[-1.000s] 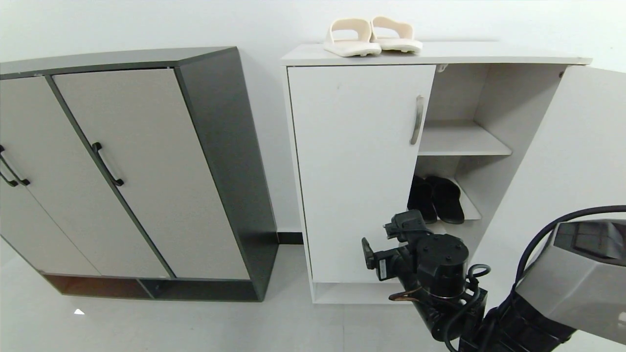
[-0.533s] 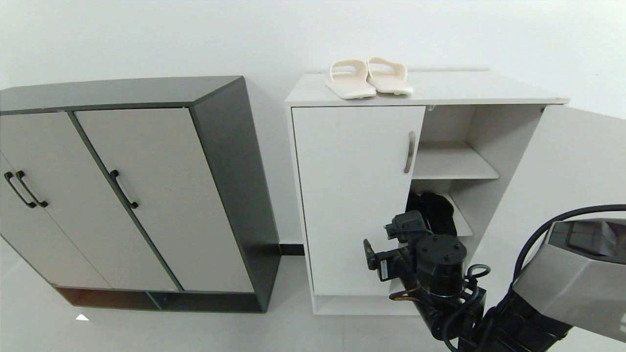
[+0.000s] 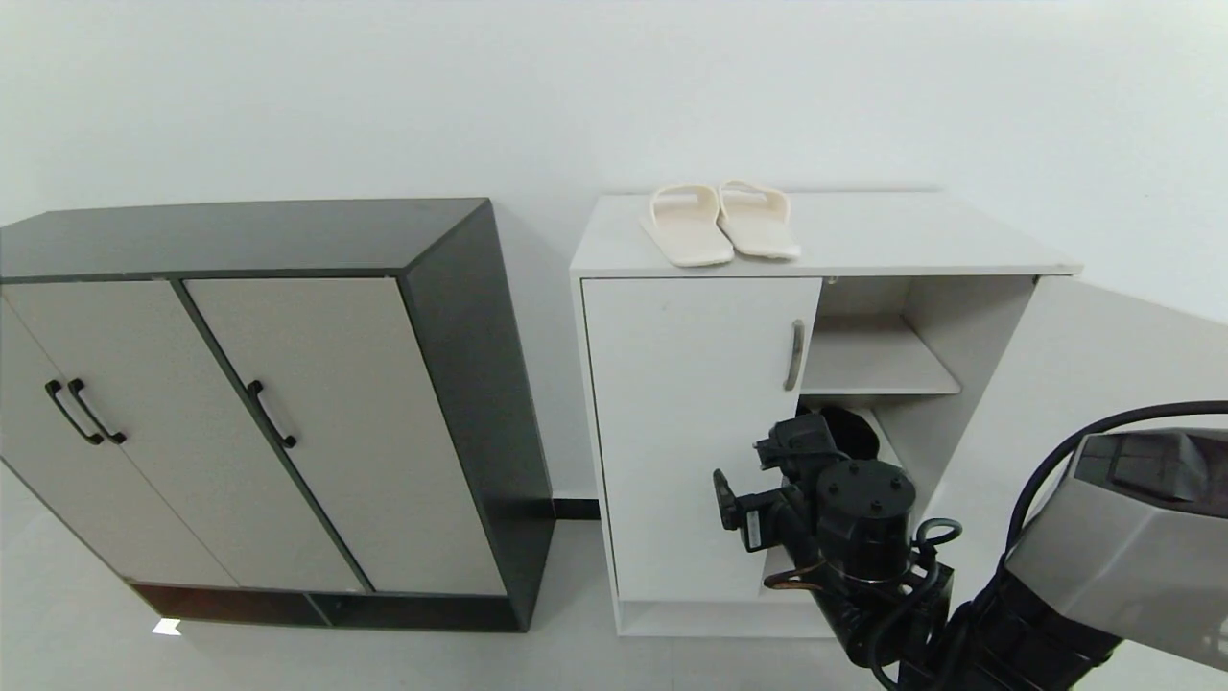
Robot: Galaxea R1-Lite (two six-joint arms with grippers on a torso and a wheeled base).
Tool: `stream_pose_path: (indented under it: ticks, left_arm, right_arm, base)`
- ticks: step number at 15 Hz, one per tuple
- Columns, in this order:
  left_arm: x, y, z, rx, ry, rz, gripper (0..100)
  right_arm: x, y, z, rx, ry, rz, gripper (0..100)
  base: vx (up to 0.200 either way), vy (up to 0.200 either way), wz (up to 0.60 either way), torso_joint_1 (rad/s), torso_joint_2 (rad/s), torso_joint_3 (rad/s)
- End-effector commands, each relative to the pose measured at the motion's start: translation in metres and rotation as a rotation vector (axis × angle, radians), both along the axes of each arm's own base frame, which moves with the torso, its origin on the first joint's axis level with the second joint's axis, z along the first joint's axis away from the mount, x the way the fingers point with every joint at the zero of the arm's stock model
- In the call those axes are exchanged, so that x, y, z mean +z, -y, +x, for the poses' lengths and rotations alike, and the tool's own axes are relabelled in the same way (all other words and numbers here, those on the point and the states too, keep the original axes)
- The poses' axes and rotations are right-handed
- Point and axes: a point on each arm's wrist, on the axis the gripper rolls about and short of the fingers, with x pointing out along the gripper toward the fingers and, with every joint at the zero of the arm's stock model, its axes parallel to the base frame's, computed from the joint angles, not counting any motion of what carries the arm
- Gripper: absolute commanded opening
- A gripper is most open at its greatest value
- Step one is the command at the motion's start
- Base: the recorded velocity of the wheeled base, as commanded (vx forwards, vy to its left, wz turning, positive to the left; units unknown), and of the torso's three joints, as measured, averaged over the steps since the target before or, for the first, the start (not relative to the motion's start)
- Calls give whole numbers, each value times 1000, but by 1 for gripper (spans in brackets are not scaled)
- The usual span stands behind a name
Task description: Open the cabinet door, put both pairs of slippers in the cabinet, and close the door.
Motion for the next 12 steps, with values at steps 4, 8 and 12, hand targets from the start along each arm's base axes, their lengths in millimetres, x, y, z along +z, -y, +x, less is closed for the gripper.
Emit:
stream_pose_path:
  ticks: [4,8,12]
  left_arm:
    - [0,0,0,0,0,0,0]
    - [0,0,0,0,-1,0,0]
    - [0,0,0,-1,0,0,0]
  right_arm:
    - [-3,0,1,3,-6,-6,100]
    - [-3,1,2,-3,-6,-6,100]
    - [-4,2,1,-2,-4,-3,100]
  base:
    - [0,0,0,188,-497,-311]
    - [0,0,0,213,-520,-312]
    - [0,0,0,238,-562,-320]
